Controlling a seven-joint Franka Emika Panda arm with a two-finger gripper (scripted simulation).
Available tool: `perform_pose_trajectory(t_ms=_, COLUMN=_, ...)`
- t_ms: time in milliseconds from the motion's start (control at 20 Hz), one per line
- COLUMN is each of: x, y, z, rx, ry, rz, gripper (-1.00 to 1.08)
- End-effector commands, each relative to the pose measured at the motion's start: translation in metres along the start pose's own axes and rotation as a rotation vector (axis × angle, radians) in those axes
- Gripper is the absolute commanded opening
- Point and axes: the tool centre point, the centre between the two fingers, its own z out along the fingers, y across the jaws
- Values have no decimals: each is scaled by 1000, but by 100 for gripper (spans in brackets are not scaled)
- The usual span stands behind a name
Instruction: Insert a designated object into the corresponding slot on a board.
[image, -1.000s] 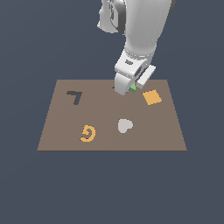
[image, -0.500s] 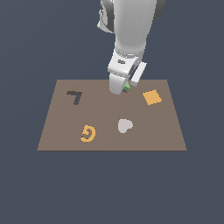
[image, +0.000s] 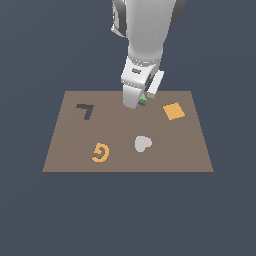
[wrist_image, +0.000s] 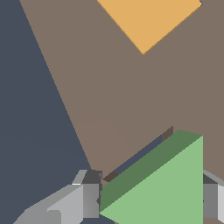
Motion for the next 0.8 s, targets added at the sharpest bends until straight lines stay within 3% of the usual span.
perform_pose_trajectory(t_ms=0, x=0, y=0, z=1, rx=0, ry=0, rz=-1, gripper=-100)
perform_pose_trajectory(t_ms=300, x=0, y=0, z=10, rx=0, ry=0, rz=-4, gripper=-100)
perform_pose_trajectory(t_ms=350, x=0, y=0, z=10, rx=0, ry=0, rz=-4, gripper=100)
perform_pose_trajectory(t_ms=750, x=0, y=0, z=10, rx=0, ry=0, rz=-4, gripper=100)
